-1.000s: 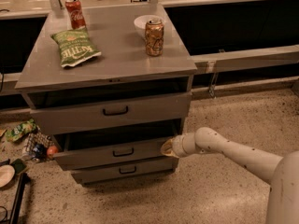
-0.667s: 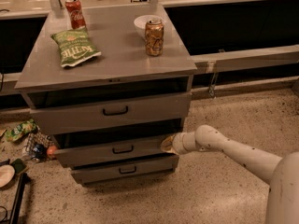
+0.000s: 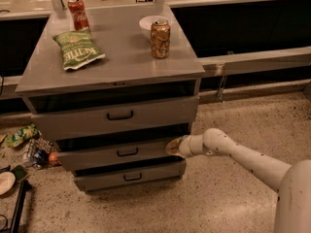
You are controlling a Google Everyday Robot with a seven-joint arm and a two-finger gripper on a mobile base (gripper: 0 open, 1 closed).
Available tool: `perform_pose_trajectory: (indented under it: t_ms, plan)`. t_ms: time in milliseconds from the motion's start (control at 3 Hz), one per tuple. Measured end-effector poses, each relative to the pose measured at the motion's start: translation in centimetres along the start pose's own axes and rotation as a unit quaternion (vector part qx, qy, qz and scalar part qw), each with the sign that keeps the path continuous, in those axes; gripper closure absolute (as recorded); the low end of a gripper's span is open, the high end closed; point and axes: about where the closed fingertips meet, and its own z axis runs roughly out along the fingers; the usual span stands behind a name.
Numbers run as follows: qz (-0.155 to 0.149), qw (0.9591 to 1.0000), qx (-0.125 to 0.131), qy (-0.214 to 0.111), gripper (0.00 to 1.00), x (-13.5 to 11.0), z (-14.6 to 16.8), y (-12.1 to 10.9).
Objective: Close middle drawer
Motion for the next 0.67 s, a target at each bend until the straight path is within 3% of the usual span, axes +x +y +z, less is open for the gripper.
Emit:
perform_pose_trajectory:
  t_ms: [333,667]
  plan:
    - [0.012,0.9997,-0.001,-0.021,1.00,-0.4,0.2,-0.1]
    - [0.027,0.9977,-0.037,-0.049,1.00,-2.9,-0.1,1.7]
